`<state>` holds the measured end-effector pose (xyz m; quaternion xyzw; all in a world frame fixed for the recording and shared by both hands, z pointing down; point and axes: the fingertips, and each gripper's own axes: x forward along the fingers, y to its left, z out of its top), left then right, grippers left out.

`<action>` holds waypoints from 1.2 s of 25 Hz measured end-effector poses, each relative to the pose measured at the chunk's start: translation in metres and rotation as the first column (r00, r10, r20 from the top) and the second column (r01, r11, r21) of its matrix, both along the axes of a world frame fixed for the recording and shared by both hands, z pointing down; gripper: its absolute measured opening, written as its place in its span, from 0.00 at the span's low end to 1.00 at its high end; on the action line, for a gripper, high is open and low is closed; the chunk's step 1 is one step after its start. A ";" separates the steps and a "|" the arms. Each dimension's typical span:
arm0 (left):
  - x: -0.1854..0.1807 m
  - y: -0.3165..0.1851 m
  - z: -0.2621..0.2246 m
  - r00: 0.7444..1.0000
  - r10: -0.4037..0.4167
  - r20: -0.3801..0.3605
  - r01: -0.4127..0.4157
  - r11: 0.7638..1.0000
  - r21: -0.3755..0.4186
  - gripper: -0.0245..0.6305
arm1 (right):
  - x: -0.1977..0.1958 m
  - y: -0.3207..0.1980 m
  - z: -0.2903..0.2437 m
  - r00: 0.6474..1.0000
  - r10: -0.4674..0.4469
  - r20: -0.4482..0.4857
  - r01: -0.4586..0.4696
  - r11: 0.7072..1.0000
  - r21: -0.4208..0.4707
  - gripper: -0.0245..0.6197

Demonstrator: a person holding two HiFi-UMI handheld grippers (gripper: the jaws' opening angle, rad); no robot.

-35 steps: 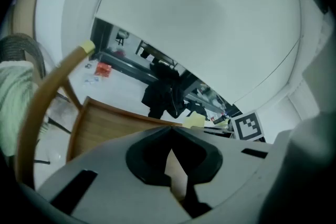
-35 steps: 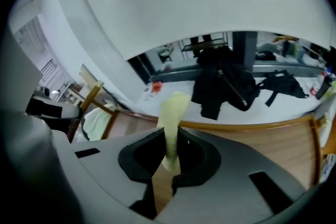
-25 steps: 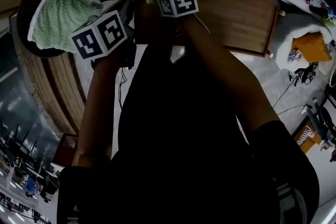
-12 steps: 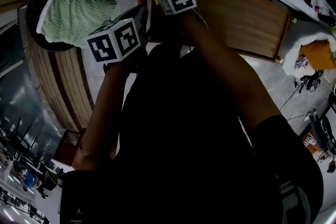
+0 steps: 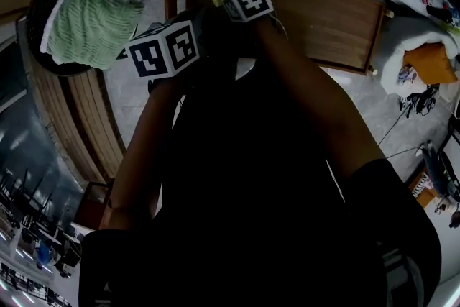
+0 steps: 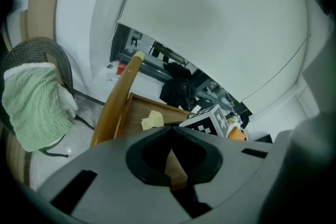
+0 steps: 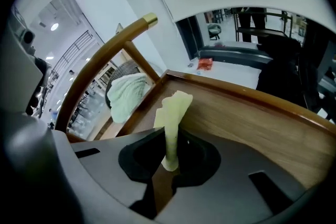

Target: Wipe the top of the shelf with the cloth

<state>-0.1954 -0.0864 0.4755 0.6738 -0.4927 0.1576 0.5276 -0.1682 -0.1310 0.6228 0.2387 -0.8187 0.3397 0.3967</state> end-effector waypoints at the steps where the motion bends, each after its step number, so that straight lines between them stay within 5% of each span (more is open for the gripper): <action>1: 0.005 0.000 0.000 1.000 0.004 0.002 -0.004 1.000 -0.001 0.05 | 0.009 0.000 0.001 1.000 0.010 0.002 -0.010 1.000 -0.004 0.11; 15: 0.101 -0.007 0.014 0.998 0.059 0.026 -0.059 0.998 -0.001 0.05 | 0.150 -0.006 0.000 0.994 0.104 -0.035 -0.104 0.995 0.002 0.11; 30: 0.206 -0.022 0.032 0.992 0.123 -0.002 -0.123 0.992 0.008 0.05 | 0.259 -0.012 -0.003 0.983 0.181 -0.033 -0.181 0.983 0.013 0.11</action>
